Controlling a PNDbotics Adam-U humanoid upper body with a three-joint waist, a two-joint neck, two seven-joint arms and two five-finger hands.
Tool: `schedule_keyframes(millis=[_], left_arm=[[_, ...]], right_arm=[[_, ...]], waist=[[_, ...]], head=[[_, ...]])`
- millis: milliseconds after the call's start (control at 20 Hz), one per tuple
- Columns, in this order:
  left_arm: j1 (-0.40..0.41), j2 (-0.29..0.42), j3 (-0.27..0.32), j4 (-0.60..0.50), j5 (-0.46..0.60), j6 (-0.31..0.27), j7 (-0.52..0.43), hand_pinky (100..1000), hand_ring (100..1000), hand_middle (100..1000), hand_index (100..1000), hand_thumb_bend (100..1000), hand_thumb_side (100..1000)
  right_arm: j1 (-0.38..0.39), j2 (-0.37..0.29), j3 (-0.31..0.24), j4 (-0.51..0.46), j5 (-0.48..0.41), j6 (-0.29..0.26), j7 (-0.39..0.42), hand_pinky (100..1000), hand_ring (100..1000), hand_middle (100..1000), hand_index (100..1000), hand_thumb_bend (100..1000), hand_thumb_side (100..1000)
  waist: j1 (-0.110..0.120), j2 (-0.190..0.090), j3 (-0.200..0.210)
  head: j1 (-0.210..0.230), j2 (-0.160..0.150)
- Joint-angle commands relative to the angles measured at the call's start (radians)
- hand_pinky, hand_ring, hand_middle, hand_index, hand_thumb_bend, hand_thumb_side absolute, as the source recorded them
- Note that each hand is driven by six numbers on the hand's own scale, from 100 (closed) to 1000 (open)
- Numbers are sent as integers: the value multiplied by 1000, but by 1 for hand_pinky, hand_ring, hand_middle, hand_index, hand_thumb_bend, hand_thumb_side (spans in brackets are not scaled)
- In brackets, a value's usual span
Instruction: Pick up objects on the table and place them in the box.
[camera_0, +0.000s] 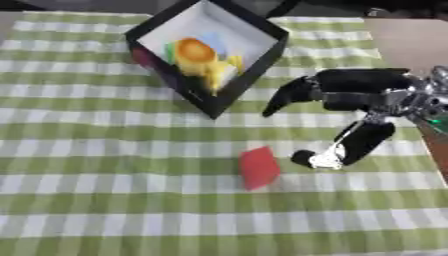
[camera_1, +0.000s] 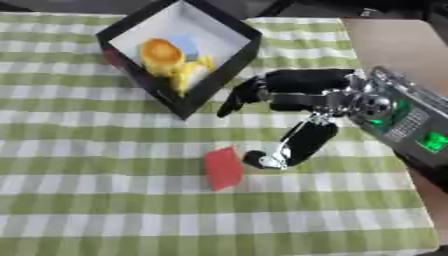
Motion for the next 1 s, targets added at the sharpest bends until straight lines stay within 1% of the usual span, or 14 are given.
schedule_keyframes(millis=[50, 300, 500, 800, 1000], left_arm=[[-1, 10, 6, -8, 0, 2, -1, 858, 776, 780, 847, 248, 716], [-2, 8, 5, -7, 1, 2, -2, 857, 776, 779, 846, 251, 714], [-1, 5, 3, -7, 2, 2, -3, 856, 775, 779, 845, 253, 714], [-1, 1, 3, -6, 2, 3, -1, 854, 775, 778, 844, 254, 715], [-1, -3, 3, -6, 3, 3, 0, 854, 774, 778, 843, 255, 716]], right_arm=[[1, 4, 0, -17, 31, 13, 18, 860, 860, 813, 872, 339, 269], [18, 29, 14, -17, 77, 33, 31, 861, 861, 815, 872, 357, 268], [25, 56, 19, -17, 124, 48, 26, 863, 863, 818, 874, 374, 261], [39, 93, 23, -17, 207, 69, 7, 863, 862, 819, 875, 384, 260], [48, 110, 25, -17, 238, 80, -1, 862, 861, 818, 874, 382, 271]], waist=[[-3, -35, 0], [-5, -39, 5], [-6, -41, 6], [-5, -38, 9], [-5, -33, 11]], head=[[-4, 5], [-10, 5], [-14, 5], [-16, 5], [-19, 5]])
